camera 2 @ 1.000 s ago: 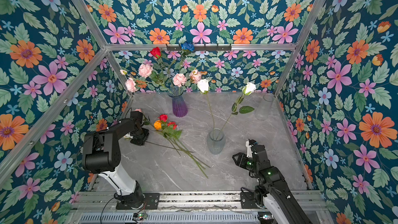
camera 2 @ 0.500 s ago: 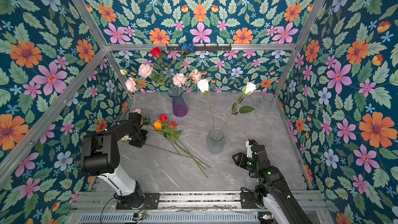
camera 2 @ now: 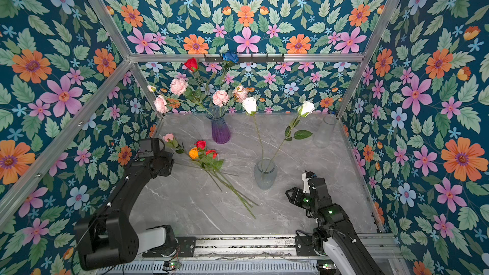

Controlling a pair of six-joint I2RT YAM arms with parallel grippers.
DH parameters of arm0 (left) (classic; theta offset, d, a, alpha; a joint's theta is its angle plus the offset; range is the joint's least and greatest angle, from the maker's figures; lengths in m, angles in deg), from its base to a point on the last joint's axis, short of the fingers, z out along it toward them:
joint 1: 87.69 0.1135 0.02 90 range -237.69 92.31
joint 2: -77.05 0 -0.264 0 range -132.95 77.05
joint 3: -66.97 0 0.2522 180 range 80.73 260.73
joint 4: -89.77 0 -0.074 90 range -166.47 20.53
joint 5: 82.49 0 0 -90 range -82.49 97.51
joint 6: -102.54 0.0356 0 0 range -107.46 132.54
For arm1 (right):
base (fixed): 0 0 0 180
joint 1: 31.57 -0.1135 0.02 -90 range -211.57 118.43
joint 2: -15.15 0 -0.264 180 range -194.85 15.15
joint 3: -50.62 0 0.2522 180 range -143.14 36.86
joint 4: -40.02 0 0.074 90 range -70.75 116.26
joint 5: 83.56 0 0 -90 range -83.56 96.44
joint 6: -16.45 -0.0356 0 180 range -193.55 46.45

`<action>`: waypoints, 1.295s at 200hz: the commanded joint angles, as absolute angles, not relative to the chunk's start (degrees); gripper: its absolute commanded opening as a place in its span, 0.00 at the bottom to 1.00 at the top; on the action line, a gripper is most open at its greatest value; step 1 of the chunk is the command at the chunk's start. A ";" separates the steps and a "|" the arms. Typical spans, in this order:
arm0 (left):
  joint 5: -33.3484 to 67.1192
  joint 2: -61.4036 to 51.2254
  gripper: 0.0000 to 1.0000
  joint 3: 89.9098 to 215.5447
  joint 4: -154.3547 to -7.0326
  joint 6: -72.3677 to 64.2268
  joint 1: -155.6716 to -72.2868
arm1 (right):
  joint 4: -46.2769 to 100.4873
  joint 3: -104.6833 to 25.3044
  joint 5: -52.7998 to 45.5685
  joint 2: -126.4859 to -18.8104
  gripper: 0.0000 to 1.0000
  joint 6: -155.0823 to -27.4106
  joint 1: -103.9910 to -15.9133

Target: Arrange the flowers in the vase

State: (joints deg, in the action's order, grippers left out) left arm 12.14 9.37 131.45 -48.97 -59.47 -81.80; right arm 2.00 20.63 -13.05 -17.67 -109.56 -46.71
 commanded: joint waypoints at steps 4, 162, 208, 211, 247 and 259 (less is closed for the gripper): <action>5.77 16.72 0.00 132.55 -48.23 -59.76 -81.77 | 2.46 20.67 -12.93 -17.78 0.51 -109.67 -46.75; 11.53 26.51 0.00 144.74 -83.12 -42.68 -102.88 | 2.83 20.56 -13.15 -18.35 0.51 -109.58 -46.77; 13.97 21.13 0.00 148.22 -92.29 -17.56 -122.16 | 3.00 20.69 -13.58 -18.07 0.52 -109.40 -46.99; 14.46 20.77 0.00 148.25 -92.75 -16.31 -123.08 | 3.03 20.69 -13.62 -18.03 0.52 -109.37 -46.95; 14.45 14.30 0.00 151.14 -96.50 -6.12 -132.15 | 3.07 20.70 -13.88 -17.82 0.53 -109.16 -46.97; 13.92 12.53 0.00 151.90 -98.03 -4.37 -134.04 | 3.05 20.74 -13.92 -17.86 0.53 -109.23 -47.03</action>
State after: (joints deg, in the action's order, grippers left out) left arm 14.34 14.86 150.29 -91.78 -13.77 -131.26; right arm 2.05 20.63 -13.44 -17.88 -109.73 -46.92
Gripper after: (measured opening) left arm 0.065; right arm 0.528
